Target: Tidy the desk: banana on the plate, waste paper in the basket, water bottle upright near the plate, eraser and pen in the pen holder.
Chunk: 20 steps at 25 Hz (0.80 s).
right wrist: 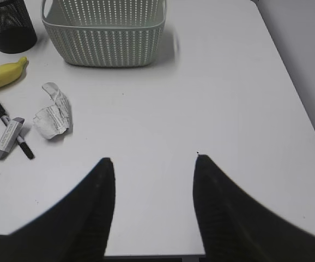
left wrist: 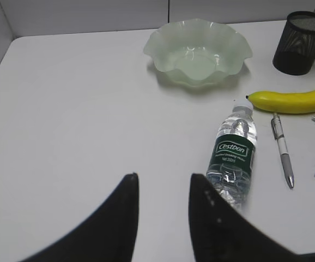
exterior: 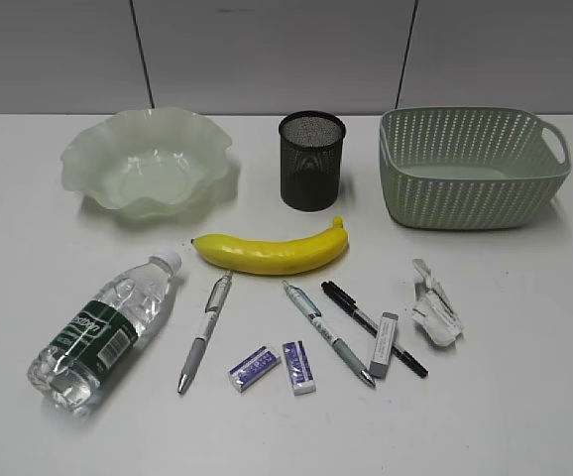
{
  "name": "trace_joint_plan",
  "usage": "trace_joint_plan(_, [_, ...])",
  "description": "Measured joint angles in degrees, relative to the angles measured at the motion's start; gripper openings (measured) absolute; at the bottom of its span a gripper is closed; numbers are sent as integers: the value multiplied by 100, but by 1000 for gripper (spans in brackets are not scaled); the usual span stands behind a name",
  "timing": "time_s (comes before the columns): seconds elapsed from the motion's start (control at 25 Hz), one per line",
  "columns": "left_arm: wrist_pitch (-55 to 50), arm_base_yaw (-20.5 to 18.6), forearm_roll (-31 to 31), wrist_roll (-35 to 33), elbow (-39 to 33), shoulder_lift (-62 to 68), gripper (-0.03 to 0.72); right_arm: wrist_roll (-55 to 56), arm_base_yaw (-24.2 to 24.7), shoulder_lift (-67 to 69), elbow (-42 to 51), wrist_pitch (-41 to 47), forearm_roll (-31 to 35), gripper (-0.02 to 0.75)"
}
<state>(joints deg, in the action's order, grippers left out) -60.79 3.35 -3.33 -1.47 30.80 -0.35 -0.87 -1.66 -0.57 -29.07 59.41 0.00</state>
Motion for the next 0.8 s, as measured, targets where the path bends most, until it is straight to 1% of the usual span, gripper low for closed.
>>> trace_joint_plan(0.8, [0, 0, 0, 0, 0, 0, 237, -5, 0, 0, 0, 0, 0, 382])
